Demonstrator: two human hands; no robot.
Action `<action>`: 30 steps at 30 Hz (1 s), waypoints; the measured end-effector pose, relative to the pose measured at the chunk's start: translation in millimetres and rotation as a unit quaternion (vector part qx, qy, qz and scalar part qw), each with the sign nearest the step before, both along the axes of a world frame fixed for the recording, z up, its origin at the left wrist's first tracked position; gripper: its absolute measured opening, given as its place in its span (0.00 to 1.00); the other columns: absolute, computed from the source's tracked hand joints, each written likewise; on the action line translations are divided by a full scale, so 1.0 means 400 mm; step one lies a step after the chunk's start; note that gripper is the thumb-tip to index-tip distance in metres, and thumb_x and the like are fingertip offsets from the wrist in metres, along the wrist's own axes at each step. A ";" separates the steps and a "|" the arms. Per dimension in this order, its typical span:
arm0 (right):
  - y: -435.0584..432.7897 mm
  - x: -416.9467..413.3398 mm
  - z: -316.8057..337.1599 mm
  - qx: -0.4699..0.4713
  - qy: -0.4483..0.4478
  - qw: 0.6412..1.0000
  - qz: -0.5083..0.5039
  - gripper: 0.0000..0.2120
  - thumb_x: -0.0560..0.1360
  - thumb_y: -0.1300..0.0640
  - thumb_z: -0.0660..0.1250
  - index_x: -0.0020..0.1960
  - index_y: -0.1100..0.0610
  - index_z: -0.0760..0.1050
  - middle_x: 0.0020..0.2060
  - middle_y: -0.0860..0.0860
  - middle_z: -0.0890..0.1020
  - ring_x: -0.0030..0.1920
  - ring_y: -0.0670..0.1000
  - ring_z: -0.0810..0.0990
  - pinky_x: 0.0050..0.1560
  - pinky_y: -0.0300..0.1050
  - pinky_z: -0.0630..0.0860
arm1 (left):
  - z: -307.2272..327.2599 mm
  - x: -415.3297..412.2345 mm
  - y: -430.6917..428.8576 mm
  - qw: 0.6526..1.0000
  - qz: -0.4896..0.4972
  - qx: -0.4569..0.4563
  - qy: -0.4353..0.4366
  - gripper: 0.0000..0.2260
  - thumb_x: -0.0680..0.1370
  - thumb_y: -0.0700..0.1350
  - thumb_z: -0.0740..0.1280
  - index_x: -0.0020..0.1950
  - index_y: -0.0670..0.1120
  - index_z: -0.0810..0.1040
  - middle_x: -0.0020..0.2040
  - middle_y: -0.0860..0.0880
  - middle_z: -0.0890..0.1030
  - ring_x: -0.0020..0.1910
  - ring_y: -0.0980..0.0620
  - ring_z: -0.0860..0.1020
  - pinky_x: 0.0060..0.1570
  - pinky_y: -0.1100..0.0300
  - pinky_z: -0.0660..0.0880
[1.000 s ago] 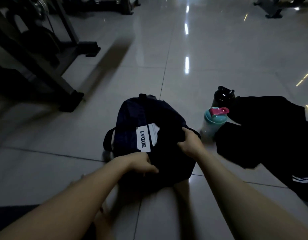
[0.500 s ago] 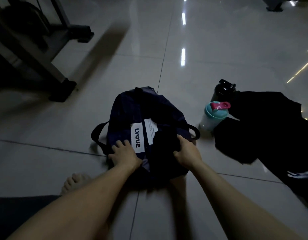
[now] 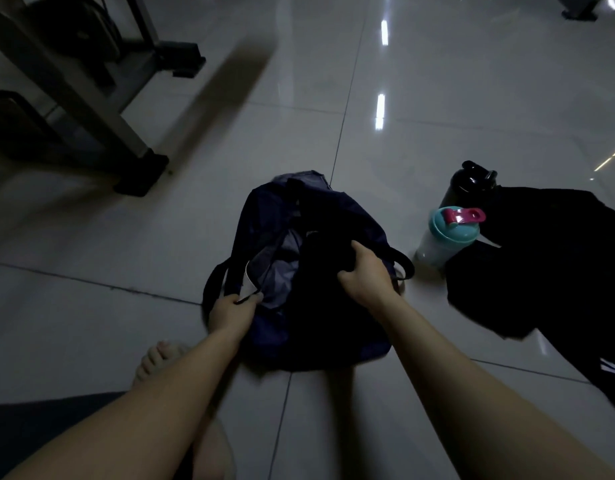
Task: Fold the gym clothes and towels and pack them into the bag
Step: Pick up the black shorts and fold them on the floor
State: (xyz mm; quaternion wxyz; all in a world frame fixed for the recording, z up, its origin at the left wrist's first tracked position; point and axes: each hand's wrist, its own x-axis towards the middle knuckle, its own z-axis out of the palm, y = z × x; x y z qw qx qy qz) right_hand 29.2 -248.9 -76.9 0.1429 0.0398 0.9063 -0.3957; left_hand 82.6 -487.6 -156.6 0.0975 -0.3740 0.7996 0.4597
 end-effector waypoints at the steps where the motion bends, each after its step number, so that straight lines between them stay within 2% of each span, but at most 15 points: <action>1: -0.019 -0.016 -0.004 -0.036 0.001 0.999 -0.002 0.25 0.72 0.61 0.67 0.68 0.48 0.72 0.53 0.47 0.83 0.51 0.52 0.83 0.54 0.55 0.81 | -0.001 0.009 -0.006 1.000 0.007 0.016 0.012 0.18 0.75 0.56 0.73 0.44 0.40 0.82 0.44 0.43 0.83 0.44 0.43 0.81 0.49 0.50 0.80; 4: -0.091 -0.047 -0.025 -0.146 -0.032 0.989 -0.020 0.34 0.74 0.64 0.70 0.78 0.52 0.64 0.60 0.49 0.79 0.57 0.52 0.81 0.61 0.52 0.80 | 0.001 0.035 -0.016 0.997 0.009 0.077 0.030 0.12 0.78 0.54 0.71 0.46 0.45 0.83 0.47 0.45 0.85 0.46 0.44 0.82 0.52 0.50 0.80; 5: -0.115 -0.048 -0.036 -0.162 -0.040 0.986 -0.012 0.33 0.75 0.65 0.70 0.77 0.52 0.64 0.59 0.48 0.79 0.57 0.51 0.81 0.62 0.50 0.79 | 0.002 0.040 -0.019 0.994 0.012 0.103 0.032 0.10 0.80 0.53 0.69 0.49 0.46 0.82 0.49 0.45 0.85 0.48 0.45 0.83 0.54 0.51 0.80; 7: -0.152 -0.041 -0.077 -0.134 -0.049 0.989 0.032 0.29 0.75 0.64 0.69 0.74 0.50 0.68 0.55 0.47 0.80 0.55 0.51 0.82 0.60 0.51 0.80 | 0.007 0.045 -0.024 0.991 0.022 0.127 0.041 0.10 0.82 0.52 0.66 0.54 0.46 0.81 0.52 0.45 0.84 0.51 0.43 0.82 0.56 0.52 0.78; 11: -0.179 -0.016 -0.154 0.027 -0.025 0.995 0.098 0.19 0.76 0.59 0.66 0.65 0.51 0.70 0.53 0.51 0.82 0.53 0.55 0.82 0.54 0.53 0.80 | 0.007 0.066 -0.019 0.998 0.011 0.011 0.063 0.18 0.83 0.54 0.62 0.56 0.41 0.82 0.52 0.42 0.82 0.52 0.42 0.80 0.49 0.54 0.74; 13: -0.185 -0.008 -0.173 0.116 0.021 0.985 0.126 0.17 0.76 0.56 0.67 0.63 0.53 0.69 0.51 0.54 0.82 0.50 0.58 0.82 0.51 0.53 0.79 | 0.021 0.084 0.004 0.994 -0.012 -0.048 0.093 0.16 0.84 0.53 0.61 0.53 0.41 0.79 0.48 0.45 0.79 0.49 0.44 0.78 0.44 0.57 0.68; 15: -0.191 -0.006 -0.184 0.175 0.057 0.971 0.153 0.18 0.76 0.54 0.68 0.64 0.55 0.67 0.51 0.56 0.81 0.50 0.59 0.81 0.50 0.52 0.78 | 0.028 0.094 0.025 0.986 -0.046 -0.099 0.129 0.13 0.84 0.51 0.62 0.48 0.43 0.78 0.45 0.47 0.77 0.45 0.46 0.76 0.41 0.59 0.64; 18: -0.181 -0.013 -0.186 0.170 0.045 0.969 0.175 0.29 0.78 0.52 0.68 0.73 0.56 0.59 0.57 0.58 0.80 0.54 0.59 0.80 0.52 0.53 0.78 | 0.024 0.079 0.028 0.978 -0.066 -0.158 0.118 0.15 0.82 0.52 0.65 0.49 0.41 0.82 0.48 0.43 0.79 0.48 0.41 0.79 0.44 0.57 0.70; 20: -0.157 -0.021 -0.173 0.119 0.036 0.982 0.144 0.38 0.78 0.48 0.68 0.79 0.56 0.51 0.64 0.58 0.75 0.58 0.60 0.79 0.53 0.54 0.79 | 0.033 0.055 0.019 0.983 -0.052 -0.156 0.080 0.18 0.80 0.59 0.65 0.46 0.44 0.81 0.49 0.45 0.78 0.48 0.42 0.78 0.47 0.54 0.74; 21: -0.142 -0.023 -0.161 0.111 0.064 0.983 0.128 0.40 0.78 0.46 0.68 0.80 0.54 0.49 0.66 0.57 0.71 0.58 0.60 0.79 0.53 0.54 0.79 | 0.041 0.045 0.016 0.984 -0.050 -0.158 0.062 0.20 0.79 0.62 0.65 0.45 0.46 0.79 0.49 0.47 0.77 0.48 0.44 0.77 0.47 0.54 0.74; 22: -0.128 -0.021 -0.150 0.119 0.114 0.977 0.133 0.38 0.77 0.45 0.67 0.79 0.52 0.52 0.67 0.57 0.69 0.59 0.60 0.78 0.53 0.54 0.78 | 0.048 0.037 0.015 0.984 -0.050 -0.164 0.053 0.21 0.78 0.65 0.64 0.44 0.47 0.76 0.49 0.48 0.75 0.47 0.45 0.76 0.46 0.55 0.72; 24: -0.107 -0.009 -0.135 0.149 0.205 0.941 0.226 0.30 0.75 0.45 0.65 0.75 0.49 0.62 0.69 0.54 0.68 0.63 0.59 0.75 0.59 0.55 0.76 | 0.056 0.033 0.018 0.983 -0.054 -0.170 0.052 0.21 0.78 0.66 0.63 0.44 0.48 0.75 0.49 0.48 0.75 0.47 0.45 0.76 0.46 0.55 0.71; 26: -0.105 0.016 -0.137 0.171 0.197 0.898 0.353 0.27 0.76 0.47 0.64 0.74 0.49 0.67 0.74 0.53 0.66 0.70 0.58 0.70 0.67 0.56 0.71 | 0.052 0.035 0.014 0.982 -0.062 -0.172 0.054 0.20 0.80 0.63 0.62 0.45 0.46 0.78 0.50 0.44 0.77 0.49 0.41 0.78 0.48 0.52 0.74; 28: -0.117 0.047 -0.164 0.199 0.131 0.876 0.421 0.31 0.77 0.50 0.64 0.79 0.48 0.62 0.79 0.52 0.61 0.75 0.58 0.64 0.73 0.58 0.63 | 0.054 0.034 0.013 0.983 -0.077 -0.161 0.049 0.18 0.82 0.57 0.61 0.47 0.44 0.80 0.51 0.41 0.79 0.50 0.39 0.78 0.49 0.50 0.75; 30: -0.131 0.063 -0.198 0.225 0.106 0.861 0.444 0.35 0.78 0.52 0.64 0.82 0.47 0.54 0.81 0.53 0.57 0.78 0.58 0.59 0.76 0.57 0.59 | 0.064 0.030 0.017 0.985 -0.096 -0.134 0.049 0.16 0.83 0.52 0.61 0.46 0.44 0.80 0.50 0.39 0.81 0.47 0.39 0.78 0.46 0.52 0.72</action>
